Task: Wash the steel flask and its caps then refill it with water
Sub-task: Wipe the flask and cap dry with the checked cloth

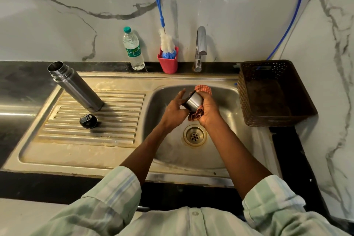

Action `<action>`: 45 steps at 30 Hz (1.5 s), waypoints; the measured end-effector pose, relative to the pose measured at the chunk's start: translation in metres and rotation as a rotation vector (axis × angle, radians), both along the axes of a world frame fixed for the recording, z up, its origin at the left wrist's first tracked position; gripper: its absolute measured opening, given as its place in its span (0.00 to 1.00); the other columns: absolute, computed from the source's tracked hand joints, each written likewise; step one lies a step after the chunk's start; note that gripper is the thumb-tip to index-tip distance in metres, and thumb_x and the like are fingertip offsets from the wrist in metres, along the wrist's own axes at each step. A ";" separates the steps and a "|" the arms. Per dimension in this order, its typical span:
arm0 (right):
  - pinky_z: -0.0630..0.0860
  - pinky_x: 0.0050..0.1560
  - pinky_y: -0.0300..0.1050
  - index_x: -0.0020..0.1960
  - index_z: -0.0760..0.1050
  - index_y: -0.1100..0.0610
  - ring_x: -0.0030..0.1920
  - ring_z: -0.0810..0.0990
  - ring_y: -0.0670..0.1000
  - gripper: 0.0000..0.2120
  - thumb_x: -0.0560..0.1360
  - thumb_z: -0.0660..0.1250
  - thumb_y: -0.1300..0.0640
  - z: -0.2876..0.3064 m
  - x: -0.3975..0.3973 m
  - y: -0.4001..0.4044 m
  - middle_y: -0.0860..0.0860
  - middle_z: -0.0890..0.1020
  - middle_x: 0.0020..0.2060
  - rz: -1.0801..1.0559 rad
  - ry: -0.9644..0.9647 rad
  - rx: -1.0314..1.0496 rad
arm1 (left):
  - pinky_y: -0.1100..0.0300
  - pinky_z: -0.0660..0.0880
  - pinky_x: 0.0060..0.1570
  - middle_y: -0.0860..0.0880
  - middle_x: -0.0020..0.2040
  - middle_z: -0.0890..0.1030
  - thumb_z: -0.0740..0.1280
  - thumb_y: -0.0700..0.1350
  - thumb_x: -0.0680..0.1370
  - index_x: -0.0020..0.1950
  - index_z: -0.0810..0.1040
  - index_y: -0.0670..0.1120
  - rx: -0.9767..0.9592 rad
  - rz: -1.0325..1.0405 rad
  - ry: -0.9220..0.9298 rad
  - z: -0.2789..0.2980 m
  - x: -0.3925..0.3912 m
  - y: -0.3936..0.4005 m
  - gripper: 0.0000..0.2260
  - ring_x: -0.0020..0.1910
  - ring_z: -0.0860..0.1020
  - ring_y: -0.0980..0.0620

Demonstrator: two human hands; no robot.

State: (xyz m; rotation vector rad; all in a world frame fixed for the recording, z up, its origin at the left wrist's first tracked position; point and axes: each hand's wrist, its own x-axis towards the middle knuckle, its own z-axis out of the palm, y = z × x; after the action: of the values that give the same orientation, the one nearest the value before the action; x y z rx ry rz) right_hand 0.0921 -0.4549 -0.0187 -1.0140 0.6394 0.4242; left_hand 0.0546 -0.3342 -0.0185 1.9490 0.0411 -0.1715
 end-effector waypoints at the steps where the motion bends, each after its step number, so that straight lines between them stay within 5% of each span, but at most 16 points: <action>1: 0.77 0.37 0.45 0.57 0.79 0.57 0.38 0.82 0.55 0.20 0.68 0.73 0.51 -0.001 0.001 -0.001 0.57 0.84 0.46 -0.052 0.008 0.005 | 0.54 0.70 0.68 0.43 0.74 0.70 0.64 0.35 0.72 0.73 0.72 0.43 -0.091 -0.020 0.049 0.002 0.000 -0.001 0.27 0.72 0.69 0.47; 5: 0.76 0.32 0.43 0.48 0.79 0.52 0.40 0.83 0.53 0.08 0.74 0.70 0.48 -0.001 -0.005 0.000 0.54 0.85 0.45 -0.211 -0.165 -0.294 | 0.55 0.71 0.65 0.50 0.60 0.83 0.66 0.47 0.81 0.55 0.85 0.44 -0.137 0.013 0.080 0.006 0.001 -0.006 0.10 0.60 0.78 0.56; 8: 0.78 0.40 0.45 0.50 0.79 0.49 0.44 0.80 0.47 0.17 0.79 0.60 0.38 -0.001 -0.020 0.001 0.47 0.81 0.44 -0.001 -0.565 -0.786 | 0.51 0.77 0.56 0.51 0.43 0.86 0.62 0.47 0.83 0.48 0.85 0.45 -0.168 0.052 0.054 0.007 0.003 -0.012 0.13 0.47 0.83 0.55; 11: 0.79 0.49 0.50 0.56 0.78 0.48 0.49 0.79 0.48 0.22 0.80 0.52 0.35 -0.008 -0.020 0.000 0.48 0.80 0.48 0.122 -0.744 -1.090 | 0.55 0.78 0.53 0.50 0.43 0.85 0.60 0.40 0.84 0.52 0.83 0.41 -0.243 0.075 0.070 0.009 0.005 -0.018 0.12 0.45 0.83 0.55; 14: 0.81 0.45 0.52 0.45 0.78 0.48 0.42 0.82 0.50 0.20 0.78 0.56 0.35 0.004 -0.002 -0.005 0.52 0.84 0.43 0.179 -0.431 -0.782 | 0.50 0.77 0.61 0.50 0.54 0.83 0.64 0.41 0.82 0.57 0.81 0.37 -0.273 0.085 0.003 0.001 0.002 -0.018 0.10 0.55 0.81 0.55; 17: 0.80 0.44 0.49 0.56 0.79 0.54 0.44 0.82 0.55 0.21 0.77 0.61 0.38 0.016 0.011 -0.024 0.58 0.84 0.48 0.369 -0.051 -0.122 | 0.50 0.76 0.63 0.47 0.64 0.78 0.64 0.40 0.82 0.65 0.77 0.37 -0.412 0.074 -0.090 -0.002 -0.005 -0.016 0.13 0.62 0.79 0.52; 20: 0.76 0.53 0.47 0.60 0.79 0.57 0.47 0.81 0.54 0.21 0.78 0.63 0.42 0.010 0.011 -0.032 0.58 0.83 0.48 0.287 0.035 0.246 | 0.53 0.72 0.68 0.53 0.76 0.67 0.65 0.47 0.81 0.67 0.78 0.40 -0.261 0.093 -0.214 -0.005 -0.004 -0.016 0.17 0.71 0.70 0.58; 22: 0.75 0.57 0.49 0.59 0.79 0.57 0.48 0.81 0.54 0.21 0.77 0.65 0.42 0.012 0.010 -0.029 0.56 0.83 0.47 0.215 -0.008 0.230 | 0.50 0.71 0.69 0.52 0.78 0.64 0.65 0.53 0.80 0.66 0.80 0.44 -0.086 0.063 -0.225 -0.008 0.000 -0.014 0.19 0.74 0.67 0.55; 25: 0.79 0.50 0.54 0.49 0.78 0.51 0.42 0.82 0.53 0.12 0.75 0.68 0.42 0.020 0.006 -0.022 0.55 0.84 0.44 0.108 -0.184 -0.205 | 0.48 0.72 0.68 0.49 0.70 0.76 0.66 0.57 0.79 0.63 0.80 0.57 -0.159 0.003 -0.033 0.005 0.001 -0.015 0.14 0.66 0.76 0.53; 27: 0.81 0.46 0.53 0.45 0.77 0.49 0.41 0.82 0.52 0.09 0.77 0.66 0.44 0.024 0.002 -0.017 0.54 0.83 0.43 0.105 -0.408 -0.554 | 0.54 0.75 0.62 0.49 0.55 0.84 0.64 0.51 0.82 0.59 0.81 0.48 -0.294 0.048 0.060 0.015 0.004 -0.017 0.11 0.53 0.81 0.56; 31: 0.77 0.47 0.48 0.59 0.77 0.53 0.48 0.77 0.50 0.20 0.79 0.59 0.40 0.010 0.000 -0.007 0.51 0.79 0.50 0.290 -0.919 -1.177 | 0.56 0.79 0.49 0.45 0.42 0.83 0.58 0.41 0.84 0.50 0.80 0.39 -0.645 0.244 0.194 0.030 0.012 -0.024 0.12 0.43 0.80 0.49; 34: 0.73 0.49 0.45 0.63 0.76 0.54 0.52 0.76 0.52 0.23 0.80 0.56 0.39 0.009 0.002 0.000 0.53 0.78 0.54 0.302 -1.022 -1.316 | 0.55 0.80 0.50 0.43 0.44 0.83 0.56 0.39 0.84 0.49 0.81 0.40 -0.676 0.332 0.195 0.030 0.014 -0.029 0.14 0.45 0.81 0.48; 37: 0.77 0.43 0.45 0.56 0.79 0.53 0.48 0.81 0.53 0.20 0.81 0.57 0.40 0.026 0.006 0.002 0.51 0.81 0.47 0.242 -0.643 -0.993 | 0.54 0.79 0.50 0.42 0.46 0.83 0.57 0.39 0.83 0.54 0.80 0.40 -0.550 0.259 0.067 0.019 0.009 -0.033 0.12 0.47 0.81 0.47; 41: 0.78 0.53 0.52 0.57 0.79 0.55 0.50 0.82 0.57 0.21 0.77 0.64 0.38 0.037 0.012 -0.015 0.58 0.84 0.49 0.338 -0.096 -0.085 | 0.57 0.76 0.63 0.48 0.74 0.70 0.62 0.45 0.82 0.68 0.77 0.46 -0.611 0.192 -0.112 0.004 0.002 -0.027 0.14 0.67 0.75 0.53; 43: 0.76 0.59 0.52 0.57 0.80 0.58 0.51 0.81 0.56 0.20 0.77 0.65 0.43 0.029 0.011 -0.023 0.58 0.83 0.49 0.337 -0.016 0.177 | 0.57 0.71 0.69 0.53 0.79 0.61 0.63 0.45 0.82 0.69 0.76 0.41 -0.397 0.103 -0.259 0.001 0.005 -0.024 0.17 0.71 0.68 0.63; 45: 0.80 0.52 0.52 0.54 0.81 0.60 0.48 0.83 0.55 0.18 0.77 0.65 0.46 0.021 0.011 -0.023 0.58 0.83 0.46 0.323 0.055 0.306 | 0.58 0.66 0.72 0.49 0.79 0.61 0.64 0.43 0.82 0.68 0.76 0.37 -0.088 0.012 -0.458 -0.004 0.011 -0.019 0.16 0.74 0.63 0.64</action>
State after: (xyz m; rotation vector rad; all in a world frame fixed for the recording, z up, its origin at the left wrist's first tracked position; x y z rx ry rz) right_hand 0.1028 -0.4781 0.0026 -0.8145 0.4413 0.8109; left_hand 0.0660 -0.3533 -0.0220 1.8577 -0.2523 0.2789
